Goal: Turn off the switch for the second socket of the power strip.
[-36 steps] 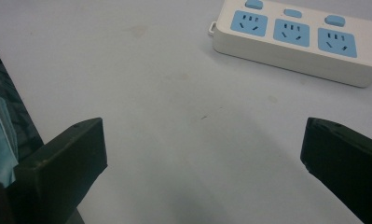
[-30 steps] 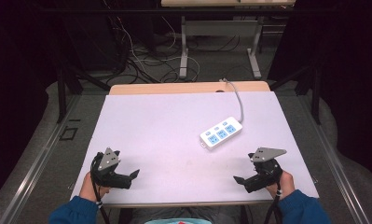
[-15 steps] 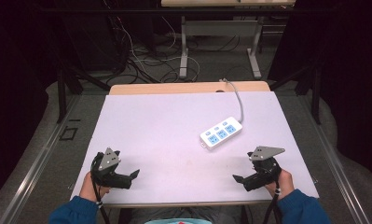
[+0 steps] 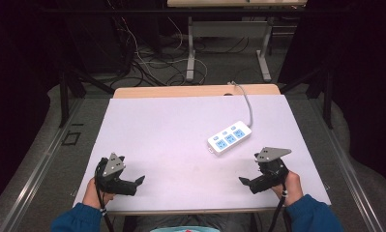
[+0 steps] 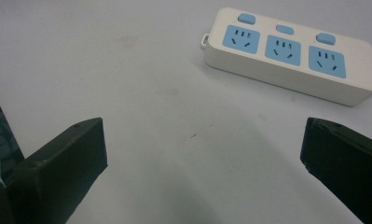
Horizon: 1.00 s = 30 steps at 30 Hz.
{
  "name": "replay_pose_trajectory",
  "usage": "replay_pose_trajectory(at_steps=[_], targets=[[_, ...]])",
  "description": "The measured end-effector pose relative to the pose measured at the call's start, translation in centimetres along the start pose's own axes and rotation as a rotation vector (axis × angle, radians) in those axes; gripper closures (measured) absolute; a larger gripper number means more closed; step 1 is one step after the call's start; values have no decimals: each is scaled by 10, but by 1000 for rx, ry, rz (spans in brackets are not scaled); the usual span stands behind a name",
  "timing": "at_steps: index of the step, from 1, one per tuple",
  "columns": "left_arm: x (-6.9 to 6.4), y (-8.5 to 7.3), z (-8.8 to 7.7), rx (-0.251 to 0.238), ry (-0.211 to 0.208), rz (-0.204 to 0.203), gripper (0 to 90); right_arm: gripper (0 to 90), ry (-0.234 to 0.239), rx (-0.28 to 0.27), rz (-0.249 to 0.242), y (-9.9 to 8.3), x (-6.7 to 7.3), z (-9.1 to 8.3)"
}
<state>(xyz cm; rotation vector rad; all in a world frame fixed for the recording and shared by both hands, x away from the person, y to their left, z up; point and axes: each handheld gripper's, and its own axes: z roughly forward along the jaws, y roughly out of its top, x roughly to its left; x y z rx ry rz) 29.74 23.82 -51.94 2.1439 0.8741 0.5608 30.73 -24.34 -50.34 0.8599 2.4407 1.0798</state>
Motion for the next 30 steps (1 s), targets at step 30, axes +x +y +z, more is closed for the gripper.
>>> replay_pose_trajectory(at_steps=[30], targets=[[-1,0,1,3,-2,4,1,0,-7,24,7,28,-18,20]])
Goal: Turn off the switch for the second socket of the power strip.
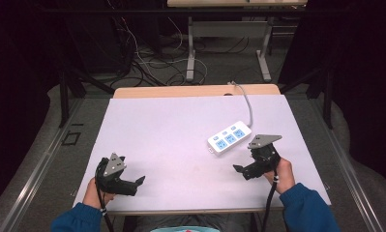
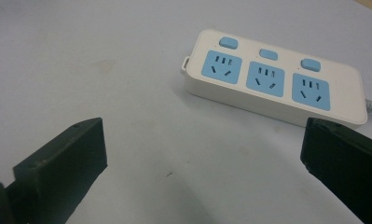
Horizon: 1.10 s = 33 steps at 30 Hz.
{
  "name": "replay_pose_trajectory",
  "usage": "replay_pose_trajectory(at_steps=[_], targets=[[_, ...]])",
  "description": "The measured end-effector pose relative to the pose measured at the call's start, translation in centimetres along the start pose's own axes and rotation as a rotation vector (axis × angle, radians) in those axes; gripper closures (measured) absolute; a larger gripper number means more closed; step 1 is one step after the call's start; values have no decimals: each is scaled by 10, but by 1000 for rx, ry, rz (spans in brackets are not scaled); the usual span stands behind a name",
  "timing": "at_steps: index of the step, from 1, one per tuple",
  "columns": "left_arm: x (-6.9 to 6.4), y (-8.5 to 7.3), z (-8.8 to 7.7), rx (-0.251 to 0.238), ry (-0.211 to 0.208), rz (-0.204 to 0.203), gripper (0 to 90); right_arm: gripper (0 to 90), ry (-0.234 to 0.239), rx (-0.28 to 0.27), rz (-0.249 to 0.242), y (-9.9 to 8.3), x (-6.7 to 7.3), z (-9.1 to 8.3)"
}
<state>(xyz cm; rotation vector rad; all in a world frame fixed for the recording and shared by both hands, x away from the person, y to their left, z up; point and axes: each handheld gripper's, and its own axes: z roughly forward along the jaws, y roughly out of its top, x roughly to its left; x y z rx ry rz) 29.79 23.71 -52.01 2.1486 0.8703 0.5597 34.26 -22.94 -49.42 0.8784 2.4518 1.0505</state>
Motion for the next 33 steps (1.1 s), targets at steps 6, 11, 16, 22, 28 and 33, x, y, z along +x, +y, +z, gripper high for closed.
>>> replay_pose_trajectory(at_steps=[6,11,16,22,28,33], targets=[[0,0,0,3,1,2,1,0,-11,-1,10,4,-6,5],[0,0,0,2,1,1,1,0,-13,-3,12,7,-10,10],[0,0,0,3,0,3,1,0,-9,0,22,10,-14,12],[0,0,0,1,1,3,1,0,-8,-12,44,12,-19,13],[0,0,0,2,1,3,1,0,-13,-20,57,16,-27,18],[0,0,1,2,-2,-1,1,3,-12,-20,64,19,-32,23]])
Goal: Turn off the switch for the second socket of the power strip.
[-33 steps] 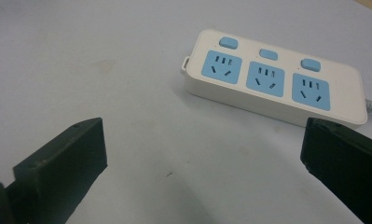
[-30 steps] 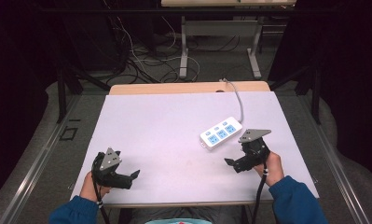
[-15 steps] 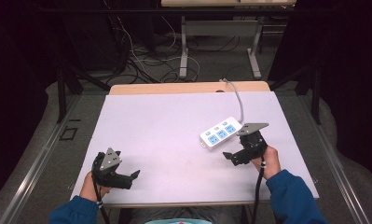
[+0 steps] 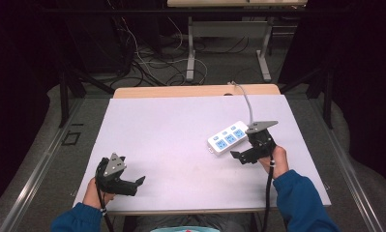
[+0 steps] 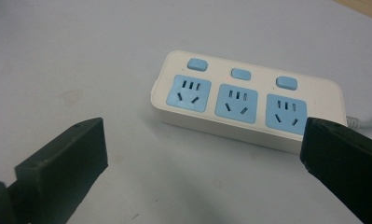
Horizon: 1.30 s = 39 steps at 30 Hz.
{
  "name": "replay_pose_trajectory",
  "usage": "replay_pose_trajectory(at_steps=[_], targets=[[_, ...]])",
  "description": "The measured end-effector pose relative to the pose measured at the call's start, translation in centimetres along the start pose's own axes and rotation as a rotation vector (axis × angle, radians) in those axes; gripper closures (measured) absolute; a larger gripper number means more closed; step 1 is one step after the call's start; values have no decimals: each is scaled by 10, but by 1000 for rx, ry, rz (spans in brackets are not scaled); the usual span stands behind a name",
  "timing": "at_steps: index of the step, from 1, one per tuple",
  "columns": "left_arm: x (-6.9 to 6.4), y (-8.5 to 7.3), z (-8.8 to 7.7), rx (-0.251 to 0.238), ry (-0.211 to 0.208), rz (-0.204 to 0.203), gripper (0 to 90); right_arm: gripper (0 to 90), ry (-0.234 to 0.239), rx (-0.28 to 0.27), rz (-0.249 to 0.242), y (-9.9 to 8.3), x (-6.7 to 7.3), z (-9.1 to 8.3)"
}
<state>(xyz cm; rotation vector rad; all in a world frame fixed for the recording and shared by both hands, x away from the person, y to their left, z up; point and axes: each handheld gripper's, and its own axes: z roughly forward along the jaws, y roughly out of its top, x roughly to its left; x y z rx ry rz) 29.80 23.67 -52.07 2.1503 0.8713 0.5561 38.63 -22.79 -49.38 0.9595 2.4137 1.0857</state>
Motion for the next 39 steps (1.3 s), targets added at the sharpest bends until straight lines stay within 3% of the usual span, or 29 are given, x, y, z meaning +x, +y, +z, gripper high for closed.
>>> replay_pose_trajectory(at_steps=[8,39], targets=[[0,0,0,1,0,1,1,0,9,28,8,5,-4,7],[0,0,0,3,1,5,1,0,-15,8,54,18,-27,28]])
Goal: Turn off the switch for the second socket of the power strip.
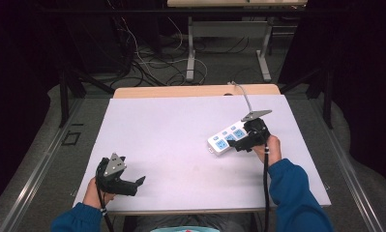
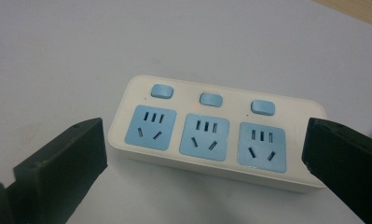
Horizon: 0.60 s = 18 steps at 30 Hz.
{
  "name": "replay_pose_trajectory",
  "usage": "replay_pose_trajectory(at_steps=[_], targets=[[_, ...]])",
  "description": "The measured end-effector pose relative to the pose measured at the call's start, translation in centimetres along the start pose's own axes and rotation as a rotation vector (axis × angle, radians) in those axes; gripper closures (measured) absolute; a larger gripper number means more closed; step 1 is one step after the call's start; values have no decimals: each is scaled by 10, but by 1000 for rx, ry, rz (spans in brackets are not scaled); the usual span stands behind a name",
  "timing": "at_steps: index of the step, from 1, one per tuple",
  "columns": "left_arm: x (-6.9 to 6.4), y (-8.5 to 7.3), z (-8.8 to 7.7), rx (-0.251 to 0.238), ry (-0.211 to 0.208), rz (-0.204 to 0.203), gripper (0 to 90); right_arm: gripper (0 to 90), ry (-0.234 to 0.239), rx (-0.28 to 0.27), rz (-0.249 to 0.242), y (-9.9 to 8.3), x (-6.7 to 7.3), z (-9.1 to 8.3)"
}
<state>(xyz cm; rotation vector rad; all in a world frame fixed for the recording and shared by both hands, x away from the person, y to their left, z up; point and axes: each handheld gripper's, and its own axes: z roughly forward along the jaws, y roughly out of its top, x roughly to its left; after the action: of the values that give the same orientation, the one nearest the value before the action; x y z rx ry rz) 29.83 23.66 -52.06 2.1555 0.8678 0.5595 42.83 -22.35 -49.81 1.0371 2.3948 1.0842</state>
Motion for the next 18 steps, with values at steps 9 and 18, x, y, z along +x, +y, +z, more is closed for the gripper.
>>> replay_pose_trajectory(at_steps=[9,18], targets=[[0,0,0,5,-3,1,1,0,1,-8,22,3,-6,5],[0,0,0,-1,-3,0,1,0,-3,-19,39,8,-11,11]])
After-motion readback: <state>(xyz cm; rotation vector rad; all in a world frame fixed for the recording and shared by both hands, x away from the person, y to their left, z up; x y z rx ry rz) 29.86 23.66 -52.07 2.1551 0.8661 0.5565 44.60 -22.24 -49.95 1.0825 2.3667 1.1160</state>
